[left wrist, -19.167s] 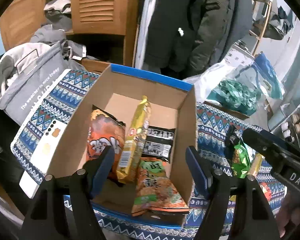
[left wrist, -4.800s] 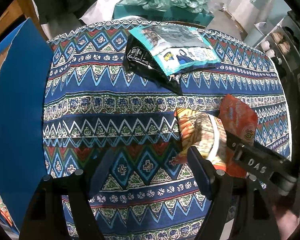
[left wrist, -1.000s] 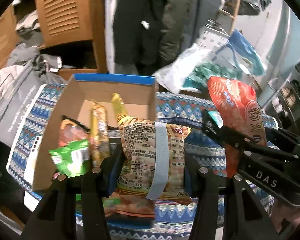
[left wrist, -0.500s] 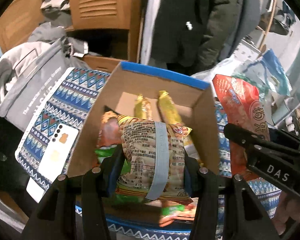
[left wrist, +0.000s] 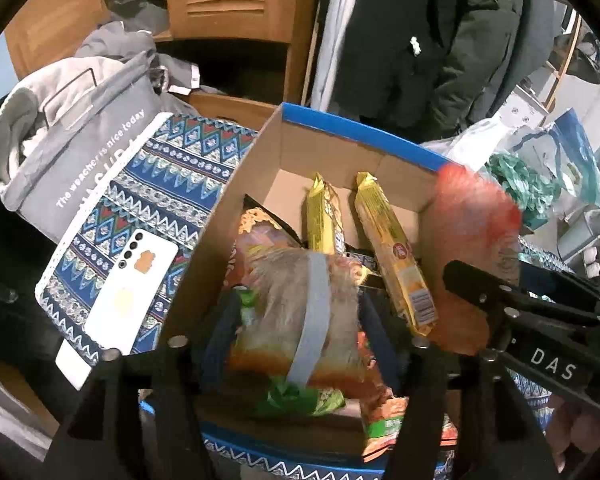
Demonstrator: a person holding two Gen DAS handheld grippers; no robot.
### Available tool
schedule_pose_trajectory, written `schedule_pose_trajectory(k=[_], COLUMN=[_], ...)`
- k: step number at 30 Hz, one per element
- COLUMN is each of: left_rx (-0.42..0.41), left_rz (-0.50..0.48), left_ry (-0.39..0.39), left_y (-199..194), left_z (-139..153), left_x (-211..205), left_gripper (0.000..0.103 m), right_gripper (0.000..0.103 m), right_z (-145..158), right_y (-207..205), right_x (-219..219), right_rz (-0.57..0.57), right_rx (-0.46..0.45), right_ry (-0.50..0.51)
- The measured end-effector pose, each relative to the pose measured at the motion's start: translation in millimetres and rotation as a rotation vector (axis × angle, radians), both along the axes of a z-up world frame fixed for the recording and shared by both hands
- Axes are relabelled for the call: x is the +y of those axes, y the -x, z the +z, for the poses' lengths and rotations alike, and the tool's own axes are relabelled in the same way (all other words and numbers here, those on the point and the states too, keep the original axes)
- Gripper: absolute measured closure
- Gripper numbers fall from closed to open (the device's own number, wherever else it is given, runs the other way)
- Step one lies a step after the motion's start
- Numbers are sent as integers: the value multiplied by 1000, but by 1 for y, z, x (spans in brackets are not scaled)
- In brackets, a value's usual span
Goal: Organize snacks
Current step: 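Open both tools to drop the orange and beige bags into the box, then move both open tools back to the teal-and-black bag on the tablecloth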
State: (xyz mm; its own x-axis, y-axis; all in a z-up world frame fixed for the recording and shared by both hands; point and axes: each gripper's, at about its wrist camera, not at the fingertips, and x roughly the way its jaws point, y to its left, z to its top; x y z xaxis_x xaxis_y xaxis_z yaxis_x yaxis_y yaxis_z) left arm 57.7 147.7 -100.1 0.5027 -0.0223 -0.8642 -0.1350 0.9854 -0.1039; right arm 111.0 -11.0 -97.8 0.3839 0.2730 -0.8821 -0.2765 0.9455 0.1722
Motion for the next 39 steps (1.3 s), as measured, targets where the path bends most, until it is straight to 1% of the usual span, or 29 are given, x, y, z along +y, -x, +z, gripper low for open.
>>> schedule_pose_trajectory(k=[3, 10, 13, 22, 28, 31, 37, 39], left_rx=[-22, -24, -27, -27, -31, -38, -44, -41], left_rz=[3, -4, -19, -50, -79, -100, -154, -179], left_ry=[-5, -15, -26, -19, -25, -33, -34, -47], left_y=[1, 1, 2, 2, -2, -5, -19, -26], left_z=[5, 8, 10, 14, 20, 24, 31, 31], left_x=[1, -5, -12, -32, -53, -68, -105, -121], left_gripper=[30, 28, 28, 28, 27, 24, 24, 24], right_gripper=[34, 32, 29, 29, 28, 27, 27, 27], right_z=[2, 11, 12, 13, 16, 17, 16, 13], right_y=[-1, 0, 2, 3, 3, 4, 3, 0], right_x=[-6, -24, -34, -73, -105, -122, -158, -174], right_rz=[-23, -58, -76, -144, -203, -232, -288, -316], right_rx=[-4, -26, -26, -30, -26, -25, -16, -4], right_ry=[-15, -22, -24, -12, 2, 16, 33, 35])
